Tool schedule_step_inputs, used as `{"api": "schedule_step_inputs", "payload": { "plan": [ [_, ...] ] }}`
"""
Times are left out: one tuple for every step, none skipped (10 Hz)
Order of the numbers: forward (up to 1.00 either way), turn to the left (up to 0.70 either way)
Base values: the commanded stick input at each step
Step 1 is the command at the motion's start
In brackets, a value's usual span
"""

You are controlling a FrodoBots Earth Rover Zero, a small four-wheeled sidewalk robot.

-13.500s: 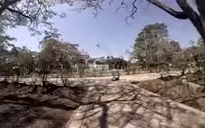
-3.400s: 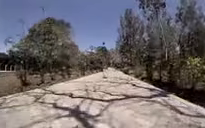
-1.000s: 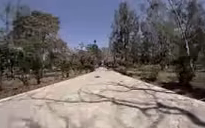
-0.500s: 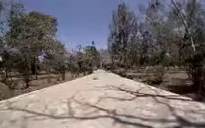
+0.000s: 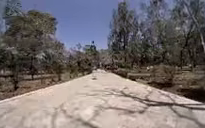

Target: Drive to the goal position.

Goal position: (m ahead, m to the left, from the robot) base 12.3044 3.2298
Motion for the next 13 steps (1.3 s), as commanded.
{"api": "schedule_step_inputs", "payload": {
  "plan": [
    [1.00, 0.00],
    [1.00, 0.00],
    [1.00, 0.00],
    [1.00, 0.00],
    [1.00, 0.00],
    [1.00, 0.00],
    [1.00, 0.00],
    [1.00, 0.00],
    [1.00, 0.00],
    [1.00, 0.00],
    [1.00, 0.00],
    [1.00, 0.00],
    [1.00, 0.00]
  ]
}}
